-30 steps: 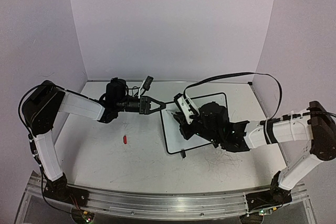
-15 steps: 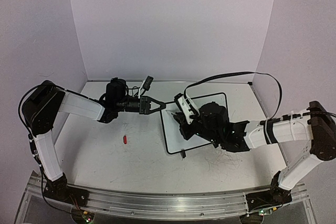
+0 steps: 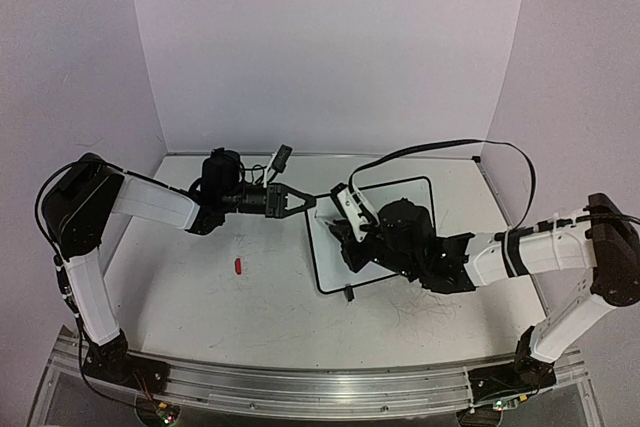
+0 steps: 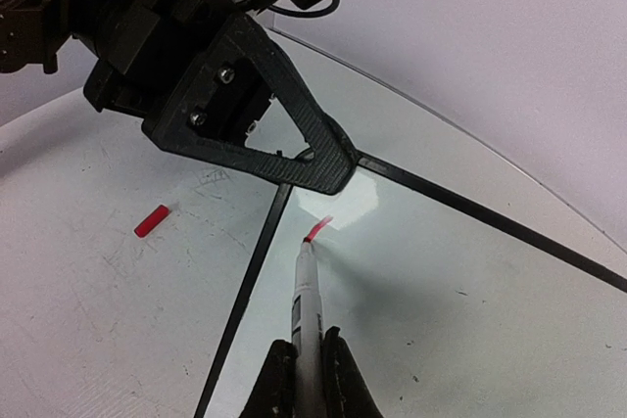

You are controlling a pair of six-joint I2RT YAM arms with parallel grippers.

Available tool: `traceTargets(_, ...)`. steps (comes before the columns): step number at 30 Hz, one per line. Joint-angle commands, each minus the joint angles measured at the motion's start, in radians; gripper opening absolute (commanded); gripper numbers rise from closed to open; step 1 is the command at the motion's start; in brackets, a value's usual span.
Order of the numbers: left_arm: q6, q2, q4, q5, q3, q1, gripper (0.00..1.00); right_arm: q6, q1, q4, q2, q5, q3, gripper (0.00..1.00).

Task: Write a sentence on the whiteboard

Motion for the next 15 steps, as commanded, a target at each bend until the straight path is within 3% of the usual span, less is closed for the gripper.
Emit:
traceTargets(1,-0.02,0.003,0.001,0.032,-0.006,-0.016,0.0,0.028,0.013,-0.007,-0.016,0.007,-0.011,0.0)
traceTargets(15,-0.02,0.006,0.002,0.032,-0.006,-0.016,0.0,0.039,0.033,-0.006,-0.03,-0.01,-0.003,0.0)
